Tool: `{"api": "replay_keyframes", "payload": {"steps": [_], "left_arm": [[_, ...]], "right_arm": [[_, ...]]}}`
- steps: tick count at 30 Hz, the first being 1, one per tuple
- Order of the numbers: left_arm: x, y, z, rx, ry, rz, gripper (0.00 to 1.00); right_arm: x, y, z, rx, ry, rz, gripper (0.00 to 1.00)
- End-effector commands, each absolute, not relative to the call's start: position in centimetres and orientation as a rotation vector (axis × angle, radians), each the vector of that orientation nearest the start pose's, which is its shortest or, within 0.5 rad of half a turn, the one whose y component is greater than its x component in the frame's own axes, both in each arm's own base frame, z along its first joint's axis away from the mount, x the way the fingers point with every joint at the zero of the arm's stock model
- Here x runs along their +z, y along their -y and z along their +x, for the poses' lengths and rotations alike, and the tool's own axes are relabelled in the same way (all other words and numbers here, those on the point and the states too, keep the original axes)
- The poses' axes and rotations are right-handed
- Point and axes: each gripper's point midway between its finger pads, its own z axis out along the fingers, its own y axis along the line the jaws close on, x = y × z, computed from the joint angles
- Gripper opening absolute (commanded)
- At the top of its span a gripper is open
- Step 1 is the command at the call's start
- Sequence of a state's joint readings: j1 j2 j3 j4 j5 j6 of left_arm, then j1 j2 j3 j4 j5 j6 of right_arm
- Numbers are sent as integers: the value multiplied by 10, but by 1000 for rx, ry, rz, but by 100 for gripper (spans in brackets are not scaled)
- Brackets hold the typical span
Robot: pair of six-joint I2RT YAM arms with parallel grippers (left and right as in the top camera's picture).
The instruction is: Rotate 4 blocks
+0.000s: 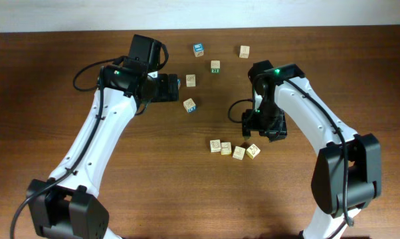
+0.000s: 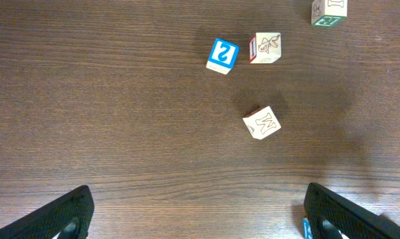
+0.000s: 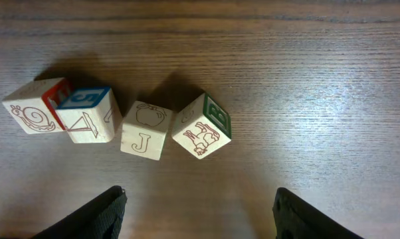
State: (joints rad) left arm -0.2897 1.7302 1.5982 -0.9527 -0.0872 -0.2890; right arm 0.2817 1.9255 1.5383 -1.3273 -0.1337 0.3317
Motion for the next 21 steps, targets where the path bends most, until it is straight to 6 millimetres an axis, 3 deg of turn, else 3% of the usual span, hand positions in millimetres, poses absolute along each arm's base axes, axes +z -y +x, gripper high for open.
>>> {"api": "replay_keyframes", "payload": {"steps": [1, 9, 14, 16, 21], "left_arm": [[184, 108, 416, -64, -2645, -44, 99], [179, 108, 419, -62, -2650, -45, 100], [181, 109, 422, -67, -2636, -45, 99], [182, 110, 423, -70, -2631, -46, 99], [182, 110, 423, -70, -2630, -45, 100]], "right_arm": [[82, -116, 309, 183, -3303, 75, 72], [79, -113, 302, 158, -3329, 74, 72], [53, -108, 283, 133, -3383, 79, 72], [50, -108, 283, 142, -3380, 11, 72], [48, -109, 289, 191, -3322, -356, 70]]}}
